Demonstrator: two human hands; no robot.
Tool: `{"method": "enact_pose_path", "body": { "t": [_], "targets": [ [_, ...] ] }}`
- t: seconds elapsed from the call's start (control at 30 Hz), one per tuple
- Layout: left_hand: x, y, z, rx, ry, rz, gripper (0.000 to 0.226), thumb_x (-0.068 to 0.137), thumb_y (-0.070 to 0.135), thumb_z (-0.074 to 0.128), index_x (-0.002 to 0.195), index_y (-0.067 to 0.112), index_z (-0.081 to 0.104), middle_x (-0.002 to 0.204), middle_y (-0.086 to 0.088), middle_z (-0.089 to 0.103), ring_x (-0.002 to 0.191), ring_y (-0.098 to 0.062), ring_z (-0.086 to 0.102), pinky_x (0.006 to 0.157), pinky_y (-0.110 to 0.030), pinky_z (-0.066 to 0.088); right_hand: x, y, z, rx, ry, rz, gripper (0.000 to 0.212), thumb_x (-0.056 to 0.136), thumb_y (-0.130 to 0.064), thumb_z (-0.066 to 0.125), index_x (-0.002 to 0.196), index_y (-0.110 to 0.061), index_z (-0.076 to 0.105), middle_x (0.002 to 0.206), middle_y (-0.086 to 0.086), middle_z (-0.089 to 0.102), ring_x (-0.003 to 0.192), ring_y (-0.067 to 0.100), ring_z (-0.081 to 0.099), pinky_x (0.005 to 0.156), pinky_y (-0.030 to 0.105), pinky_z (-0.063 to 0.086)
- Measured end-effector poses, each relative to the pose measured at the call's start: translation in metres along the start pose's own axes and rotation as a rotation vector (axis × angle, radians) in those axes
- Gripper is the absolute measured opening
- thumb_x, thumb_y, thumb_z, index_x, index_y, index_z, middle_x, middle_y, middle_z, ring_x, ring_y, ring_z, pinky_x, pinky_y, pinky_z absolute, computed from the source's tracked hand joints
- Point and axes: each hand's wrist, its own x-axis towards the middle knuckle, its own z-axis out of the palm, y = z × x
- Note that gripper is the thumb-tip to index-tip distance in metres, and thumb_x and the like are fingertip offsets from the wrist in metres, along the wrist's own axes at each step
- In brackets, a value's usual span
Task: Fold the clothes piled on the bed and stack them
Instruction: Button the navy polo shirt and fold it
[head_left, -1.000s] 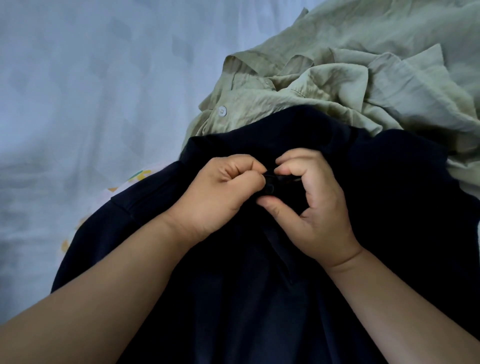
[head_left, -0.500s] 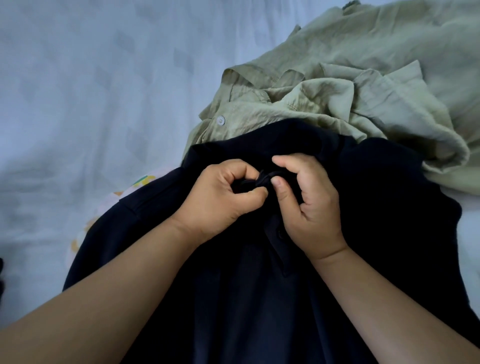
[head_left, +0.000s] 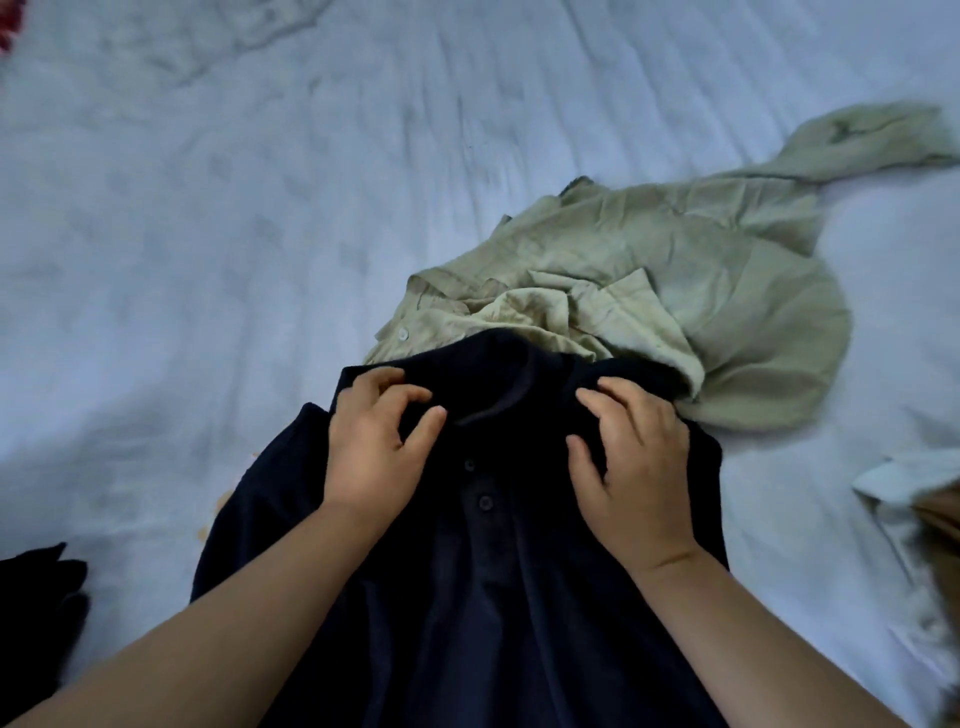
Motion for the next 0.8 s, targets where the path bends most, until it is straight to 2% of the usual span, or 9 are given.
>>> {"method": "enact_pose_path", "body": {
  "t": [0.07, 0.17, 0.27, 0.37, 0.47, 0.5, 0.57, 0.7, 0.8],
  "targets": [
    [0.003, 0.005, -0.004, 0.089, 0.050, 0.006, 0.034, 0.086, 0.040, 0.063, 0.113, 0.020, 0.065, 0.137, 0.000, 0.046, 0.129, -0.016, 0.034, 0.104, -0.024, 0.018, 0.006, 0.009, -0.006, -0.163, -0.062, 0.138, 0.056, 0.074, -0.030, 0.065, 0.125, -0.011, 0.054, 0.134, 0.011, 0.050, 0.118, 0.028, 0.039, 0.094, 0.051, 0.036],
    [0.012, 0.028, -0.004, 0.073, -0.012, 0.182, 0.064, 0.077, 0.061, 0.051, 0.125, 0.020, 0.057, 0.139, 0.000, 0.047, 0.131, -0.018, 0.038, 0.110, -0.032, 0.022, 0.018, 0.021, -0.019, -0.179, -0.198, 0.330, 0.076, 0.071, -0.032, 0.077, 0.138, -0.014, 0.044, 0.137, 0.006, 0.049, 0.126, 0.029, 0.035, 0.102, 0.050, 0.026],
    [0.019, 0.062, 0.009, 0.076, -0.169, 0.280, 0.085, 0.072, 0.067, 0.056, 0.142, 0.023, 0.037, 0.147, 0.009, 0.036, 0.141, -0.015, 0.023, 0.116, -0.035, 0.012, 0.028, 0.032, -0.027, -0.124, -0.318, 0.430, 0.047, 0.079, -0.040, 0.068, 0.121, -0.022, 0.058, 0.112, -0.004, 0.055, 0.119, 0.022, 0.037, 0.098, 0.035, 0.018],
    [0.031, 0.084, 0.023, 0.202, -0.191, 0.256, 0.065, 0.077, 0.046, 0.070, 0.134, 0.030, 0.044, 0.153, 0.010, 0.023, 0.145, -0.012, 0.001, 0.116, -0.035, -0.005, 0.033, 0.036, -0.042, 0.124, -0.312, 0.394, 0.022, 0.062, -0.039, 0.055, 0.077, -0.023, 0.059, 0.097, -0.013, 0.053, 0.108, 0.012, 0.038, 0.088, 0.025, 0.014],
    [0.042, 0.092, 0.017, 0.128, -0.132, 0.298, 0.030, 0.072, 0.028, 0.079, 0.099, 0.025, 0.066, 0.144, 0.005, 0.039, 0.139, -0.018, 0.020, 0.113, -0.035, 0.006, 0.043, 0.035, -0.065, 0.538, -0.339, 0.318, 0.013, 0.057, -0.031, 0.052, 0.069, -0.033, 0.058, 0.090, -0.020, 0.065, 0.100, 0.009, 0.054, 0.093, 0.032, 0.035],
    [0.044, 0.095, 0.011, 0.066, -0.115, 0.320, 0.028, 0.070, 0.025, 0.080, 0.095, 0.024, 0.067, 0.140, 0.006, 0.044, 0.134, -0.017, 0.030, 0.111, -0.035, 0.011, 0.048, 0.032, -0.075, 0.657, -0.348, 0.324, 0.008, 0.059, -0.026, 0.054, 0.066, -0.027, 0.058, 0.073, -0.017, 0.063, 0.083, 0.007, 0.056, 0.079, 0.029, 0.042],
    [0.045, 0.097, 0.000, -0.036, -0.078, 0.334, 0.027, 0.069, 0.020, 0.081, 0.093, 0.023, 0.069, 0.129, 0.013, 0.050, 0.121, -0.010, 0.043, 0.112, -0.041, 0.023, 0.056, 0.031, -0.091, 0.789, -0.376, 0.345, 0.011, 0.066, -0.014, 0.059, 0.062, -0.015, 0.049, 0.054, -0.012, 0.046, 0.056, 0.005, 0.044, 0.054, 0.023, 0.036],
    [0.047, 0.106, -0.015, -0.130, 0.001, 0.195, 0.018, 0.074, 0.017, 0.075, 0.086, 0.024, 0.063, 0.087, 0.018, 0.061, 0.093, 0.000, 0.056, 0.095, -0.047, 0.043, 0.076, 0.041, -0.119, 0.673, -0.718, 0.417, 0.025, 0.073, -0.024, 0.078, 0.089, -0.029, 0.060, 0.081, -0.011, 0.066, 0.075, 0.008, 0.064, 0.066, 0.026, 0.051],
    [0.050, 0.107, -0.020, -0.111, 0.032, 0.019, 0.018, 0.080, 0.016, 0.070, 0.089, 0.025, 0.058, 0.082, 0.002, 0.064, 0.086, -0.023, 0.060, 0.084, -0.046, 0.049, 0.087, 0.060, -0.140, 0.344, -0.940, 0.360, 0.023, 0.066, -0.031, 0.080, 0.080, -0.021, 0.066, 0.080, -0.002, 0.068, 0.079, 0.018, 0.067, 0.074, 0.036, 0.055]
  ]
}}
